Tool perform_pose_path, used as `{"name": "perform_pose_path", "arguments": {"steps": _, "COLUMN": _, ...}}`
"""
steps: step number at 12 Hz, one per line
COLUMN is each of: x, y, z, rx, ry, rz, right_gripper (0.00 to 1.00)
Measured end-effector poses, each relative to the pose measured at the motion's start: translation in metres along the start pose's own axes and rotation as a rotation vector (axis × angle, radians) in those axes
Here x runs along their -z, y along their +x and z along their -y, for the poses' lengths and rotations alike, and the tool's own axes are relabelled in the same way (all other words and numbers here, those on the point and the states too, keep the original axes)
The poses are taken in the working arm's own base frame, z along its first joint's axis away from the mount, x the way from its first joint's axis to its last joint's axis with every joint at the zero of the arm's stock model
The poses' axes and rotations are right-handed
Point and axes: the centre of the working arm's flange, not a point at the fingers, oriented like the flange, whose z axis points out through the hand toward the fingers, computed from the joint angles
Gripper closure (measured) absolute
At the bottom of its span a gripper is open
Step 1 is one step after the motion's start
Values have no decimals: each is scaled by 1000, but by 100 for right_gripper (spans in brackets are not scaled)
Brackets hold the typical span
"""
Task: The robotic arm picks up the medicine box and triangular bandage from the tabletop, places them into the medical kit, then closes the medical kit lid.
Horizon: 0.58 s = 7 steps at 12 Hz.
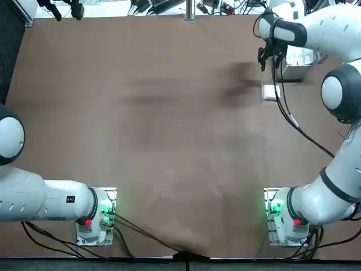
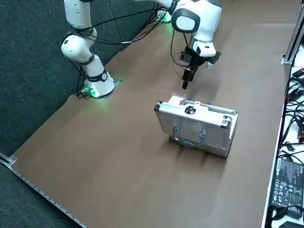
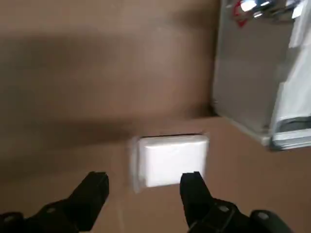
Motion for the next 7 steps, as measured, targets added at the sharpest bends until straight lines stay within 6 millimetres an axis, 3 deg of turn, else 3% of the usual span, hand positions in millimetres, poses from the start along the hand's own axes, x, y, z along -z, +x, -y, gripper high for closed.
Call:
{"name": "perform_pose_path", "arguments": {"steps": 4, "x": -18, "y": -11, "z": 59, "rx": -105, "ry": -6, "rz": -41, "right_gripper": 22}}
{"name": "perform_pose_path", "arguments": {"steps": 5, "x": -27, "y": -13, "z": 71, "rx": -113, "ry": -18, "rz": -38, "right_gripper": 30}}
{"name": "perform_pose_path", "arguments": {"steps": 7, "x": -45, "y": -13, "z": 83, "rx": -116, "ry": -70, "rz": -36, "right_gripper": 36}}
